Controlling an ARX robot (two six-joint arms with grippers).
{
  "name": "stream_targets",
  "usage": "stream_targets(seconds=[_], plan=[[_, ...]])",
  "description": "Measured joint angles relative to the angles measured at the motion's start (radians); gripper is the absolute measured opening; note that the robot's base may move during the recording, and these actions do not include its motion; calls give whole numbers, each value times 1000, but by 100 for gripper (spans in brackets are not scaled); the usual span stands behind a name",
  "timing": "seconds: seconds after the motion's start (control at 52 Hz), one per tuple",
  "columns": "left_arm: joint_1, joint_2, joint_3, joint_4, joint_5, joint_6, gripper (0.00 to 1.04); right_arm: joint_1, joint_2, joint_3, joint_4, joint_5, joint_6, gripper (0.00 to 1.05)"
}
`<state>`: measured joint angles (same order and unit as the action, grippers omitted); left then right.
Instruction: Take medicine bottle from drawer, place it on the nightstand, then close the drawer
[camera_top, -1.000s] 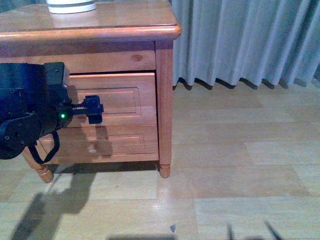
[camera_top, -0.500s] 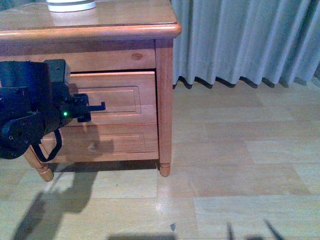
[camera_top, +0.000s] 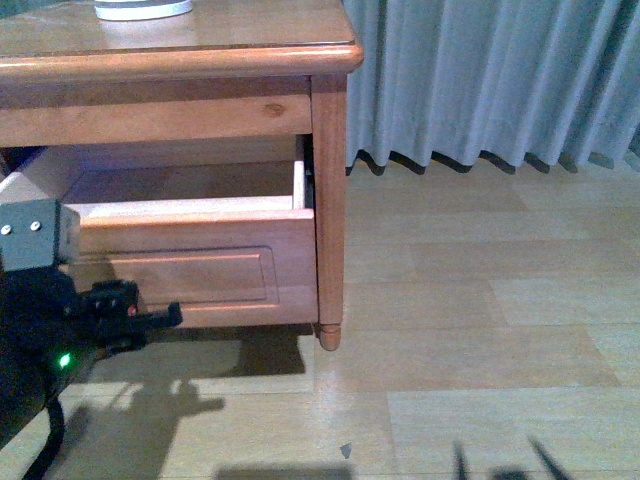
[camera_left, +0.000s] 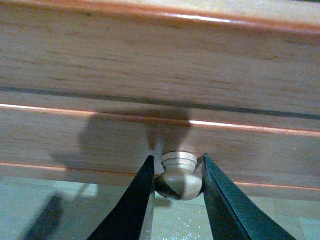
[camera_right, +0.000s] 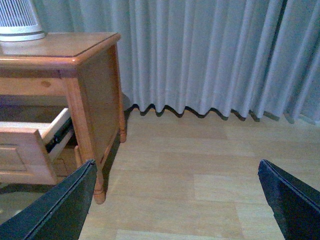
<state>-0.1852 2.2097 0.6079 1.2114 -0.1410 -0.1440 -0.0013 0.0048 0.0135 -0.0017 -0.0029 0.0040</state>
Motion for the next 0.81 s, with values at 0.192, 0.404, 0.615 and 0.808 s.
stream_targets(seconds=[0.192, 0.404, 0.615, 0.808], plan=[[5, -6, -170, 148, 10, -13, 24, 0, 0, 0, 0, 0, 0, 98], [3, -24, -220, 197, 27, -20, 24, 0, 0, 0, 0, 0, 0, 98], [3, -25, -217, 196, 35, -23, 32, 0, 0, 0, 0, 0, 0, 98], [-23, -84, -328, 142, -58, -99, 65, 0, 0, 0, 0, 0, 0, 98]])
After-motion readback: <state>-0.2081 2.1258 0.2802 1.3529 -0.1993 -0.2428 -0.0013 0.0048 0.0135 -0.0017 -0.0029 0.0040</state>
